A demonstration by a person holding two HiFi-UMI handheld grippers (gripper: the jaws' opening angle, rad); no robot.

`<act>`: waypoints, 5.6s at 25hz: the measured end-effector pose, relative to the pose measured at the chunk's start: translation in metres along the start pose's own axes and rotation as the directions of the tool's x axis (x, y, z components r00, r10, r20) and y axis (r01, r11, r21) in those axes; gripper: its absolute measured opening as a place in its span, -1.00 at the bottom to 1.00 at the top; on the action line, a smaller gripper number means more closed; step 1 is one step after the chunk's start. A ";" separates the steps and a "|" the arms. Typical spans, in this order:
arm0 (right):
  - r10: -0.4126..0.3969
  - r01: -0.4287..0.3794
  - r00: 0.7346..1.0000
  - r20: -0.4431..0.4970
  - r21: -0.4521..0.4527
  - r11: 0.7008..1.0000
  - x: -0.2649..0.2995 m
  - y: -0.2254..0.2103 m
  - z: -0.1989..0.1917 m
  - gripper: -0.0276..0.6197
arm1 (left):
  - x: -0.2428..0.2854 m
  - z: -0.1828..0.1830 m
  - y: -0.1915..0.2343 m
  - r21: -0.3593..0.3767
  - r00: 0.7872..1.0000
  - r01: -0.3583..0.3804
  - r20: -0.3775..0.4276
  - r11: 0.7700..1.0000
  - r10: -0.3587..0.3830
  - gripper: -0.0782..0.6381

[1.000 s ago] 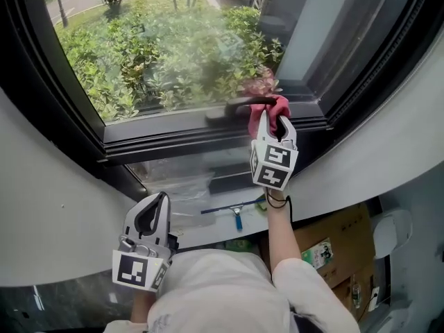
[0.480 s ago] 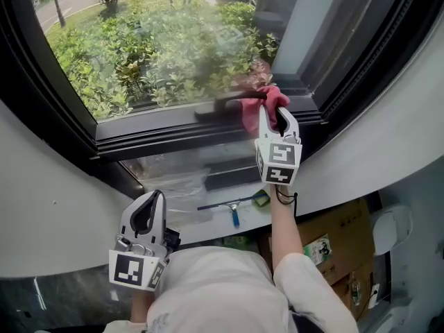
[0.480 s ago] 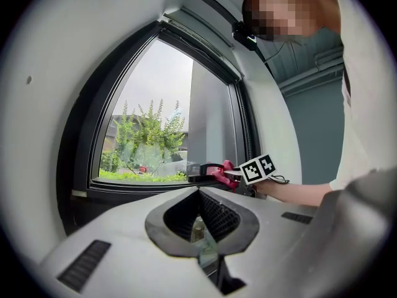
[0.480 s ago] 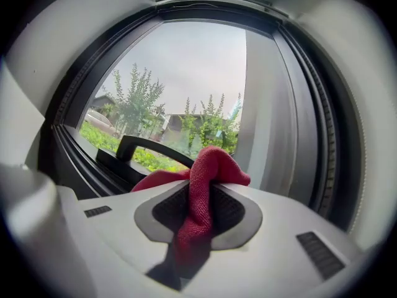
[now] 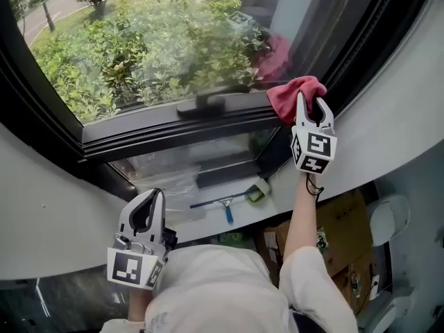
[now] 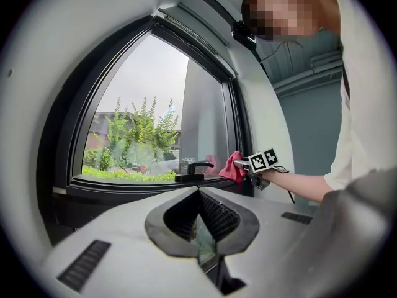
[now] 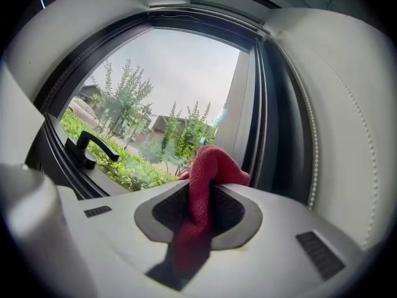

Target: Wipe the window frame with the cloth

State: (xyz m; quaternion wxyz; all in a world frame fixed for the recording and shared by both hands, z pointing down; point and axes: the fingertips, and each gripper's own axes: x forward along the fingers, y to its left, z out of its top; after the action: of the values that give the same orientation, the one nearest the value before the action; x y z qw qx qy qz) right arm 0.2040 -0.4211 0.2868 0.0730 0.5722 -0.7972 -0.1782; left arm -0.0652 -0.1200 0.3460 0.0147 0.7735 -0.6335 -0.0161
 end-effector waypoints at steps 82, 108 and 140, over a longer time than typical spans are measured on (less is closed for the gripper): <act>-0.018 0.014 0.999 0.034 0.121 0.993 -0.020 0.072 -0.045 -0.66 | -0.006 -0.006 -0.001 -0.007 0.999 0.045 -0.015 0.999 -0.045 -0.76; 0.008 -0.012 0.999 0.054 0.065 0.998 -0.030 0.128 -0.019 -0.66 | -0.050 -0.002 0.025 0.006 1.000 0.014 0.015 1.000 -0.014 -0.76; 0.163 -0.160 0.986 -0.034 0.081 0.984 -0.031 0.175 -0.004 -0.68 | -0.077 -0.009 0.035 -0.020 1.000 -0.007 0.016 1.000 0.007 -0.76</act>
State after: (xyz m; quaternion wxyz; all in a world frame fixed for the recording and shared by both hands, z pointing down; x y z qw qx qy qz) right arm 0.0603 -0.3433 0.3577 0.0810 0.5117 -0.8456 -0.1286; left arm -0.1143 -0.0515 0.3565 0.0175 0.7710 -0.6360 -0.0288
